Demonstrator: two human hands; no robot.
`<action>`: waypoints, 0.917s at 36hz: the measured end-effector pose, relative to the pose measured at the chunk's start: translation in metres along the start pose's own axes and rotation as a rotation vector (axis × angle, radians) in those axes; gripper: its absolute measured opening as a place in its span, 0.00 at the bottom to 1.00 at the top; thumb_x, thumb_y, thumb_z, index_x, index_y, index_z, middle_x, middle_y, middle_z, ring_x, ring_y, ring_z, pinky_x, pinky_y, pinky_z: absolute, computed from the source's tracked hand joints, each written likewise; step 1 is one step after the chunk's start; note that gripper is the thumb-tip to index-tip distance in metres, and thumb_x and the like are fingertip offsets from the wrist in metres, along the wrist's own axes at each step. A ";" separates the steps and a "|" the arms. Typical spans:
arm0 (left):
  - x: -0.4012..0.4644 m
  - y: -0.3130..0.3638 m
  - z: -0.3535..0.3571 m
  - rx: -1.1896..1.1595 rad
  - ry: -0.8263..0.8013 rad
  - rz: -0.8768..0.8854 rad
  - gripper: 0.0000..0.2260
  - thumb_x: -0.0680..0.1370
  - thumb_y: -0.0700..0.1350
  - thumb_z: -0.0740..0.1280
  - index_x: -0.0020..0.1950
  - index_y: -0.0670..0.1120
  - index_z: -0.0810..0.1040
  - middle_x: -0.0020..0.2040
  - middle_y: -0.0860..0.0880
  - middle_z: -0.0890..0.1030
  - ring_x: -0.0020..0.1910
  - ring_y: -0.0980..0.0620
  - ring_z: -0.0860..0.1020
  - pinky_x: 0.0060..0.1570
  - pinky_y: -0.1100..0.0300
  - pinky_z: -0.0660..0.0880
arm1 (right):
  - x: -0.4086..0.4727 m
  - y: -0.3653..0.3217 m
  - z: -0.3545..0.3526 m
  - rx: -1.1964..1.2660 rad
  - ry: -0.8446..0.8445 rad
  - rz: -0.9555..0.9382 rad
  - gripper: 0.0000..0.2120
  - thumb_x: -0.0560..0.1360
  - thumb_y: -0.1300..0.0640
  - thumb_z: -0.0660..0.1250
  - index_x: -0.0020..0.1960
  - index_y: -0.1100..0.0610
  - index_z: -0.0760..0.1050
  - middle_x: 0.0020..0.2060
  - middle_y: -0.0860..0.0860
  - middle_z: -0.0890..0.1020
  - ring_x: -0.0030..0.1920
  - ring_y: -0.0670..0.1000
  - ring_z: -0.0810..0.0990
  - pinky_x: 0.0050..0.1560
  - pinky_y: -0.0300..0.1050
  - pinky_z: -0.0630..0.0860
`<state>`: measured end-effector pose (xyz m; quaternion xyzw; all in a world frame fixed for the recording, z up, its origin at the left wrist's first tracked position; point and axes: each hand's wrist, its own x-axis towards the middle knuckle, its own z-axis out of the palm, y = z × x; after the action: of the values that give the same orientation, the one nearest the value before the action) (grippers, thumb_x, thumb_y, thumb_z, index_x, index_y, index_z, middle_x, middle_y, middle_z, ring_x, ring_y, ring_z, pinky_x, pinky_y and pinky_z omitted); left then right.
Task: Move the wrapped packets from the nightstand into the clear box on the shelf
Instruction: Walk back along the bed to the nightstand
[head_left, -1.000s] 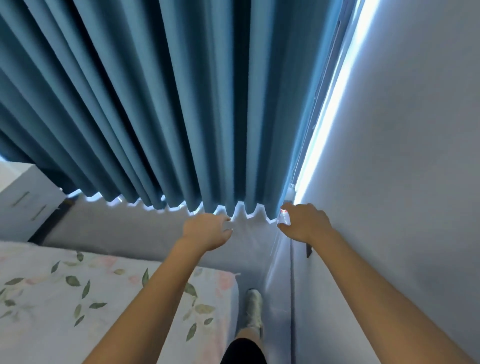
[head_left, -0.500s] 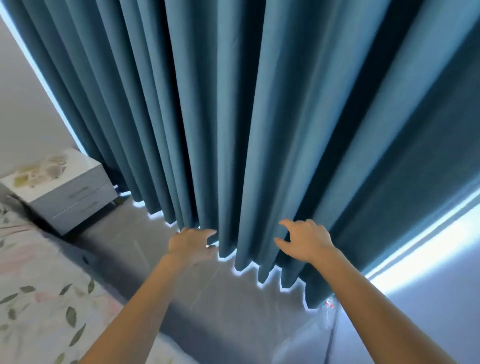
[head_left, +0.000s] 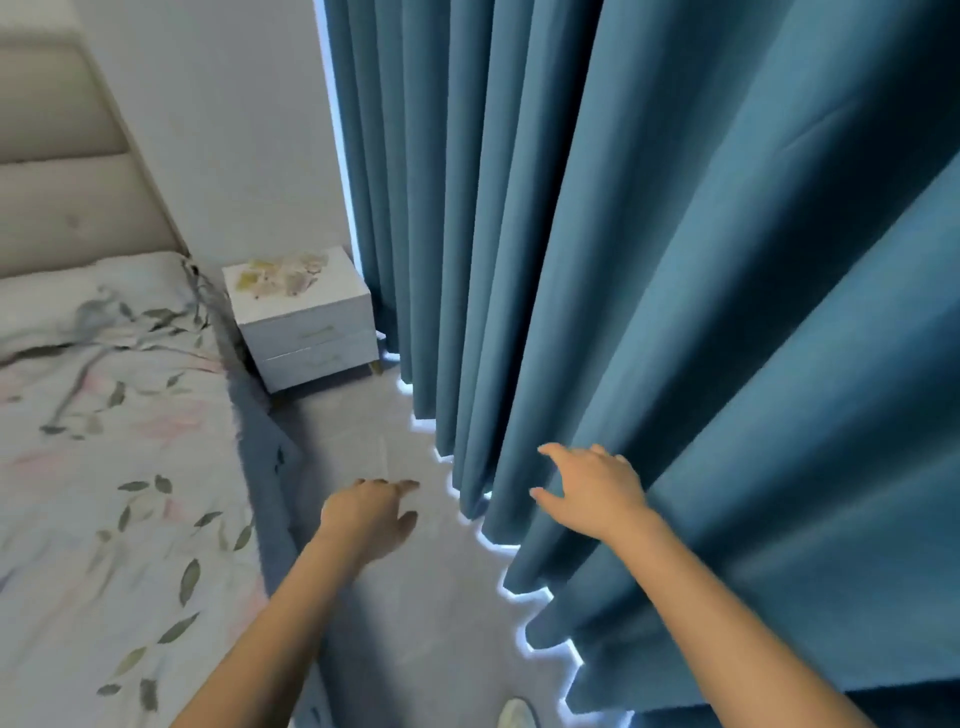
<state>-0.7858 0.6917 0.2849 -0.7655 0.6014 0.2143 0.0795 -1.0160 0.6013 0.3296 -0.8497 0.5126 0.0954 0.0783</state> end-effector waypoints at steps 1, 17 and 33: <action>0.010 0.000 -0.004 -0.018 0.008 -0.021 0.23 0.80 0.55 0.56 0.75 0.59 0.59 0.67 0.52 0.75 0.66 0.48 0.71 0.59 0.53 0.74 | 0.018 0.002 -0.004 -0.006 -0.009 -0.028 0.27 0.77 0.39 0.58 0.72 0.47 0.61 0.59 0.49 0.78 0.62 0.55 0.71 0.59 0.49 0.69; 0.115 -0.088 -0.064 -0.168 0.096 -0.379 0.21 0.80 0.55 0.56 0.74 0.58 0.63 0.70 0.51 0.70 0.67 0.47 0.70 0.59 0.52 0.71 | 0.251 -0.071 -0.014 -0.058 -0.080 -0.377 0.25 0.77 0.43 0.58 0.72 0.47 0.62 0.60 0.49 0.76 0.63 0.54 0.69 0.61 0.49 0.66; 0.264 -0.297 -0.141 -0.171 0.075 -0.486 0.20 0.79 0.54 0.56 0.72 0.55 0.66 0.67 0.49 0.72 0.63 0.45 0.72 0.58 0.52 0.72 | 0.494 -0.234 -0.046 -0.074 -0.134 -0.395 0.23 0.77 0.46 0.57 0.71 0.47 0.64 0.60 0.49 0.77 0.63 0.54 0.71 0.61 0.48 0.66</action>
<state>-0.4203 0.4827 0.2584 -0.8989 0.3821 0.2103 0.0415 -0.5790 0.2757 0.2630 -0.9277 0.3258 0.1533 0.0981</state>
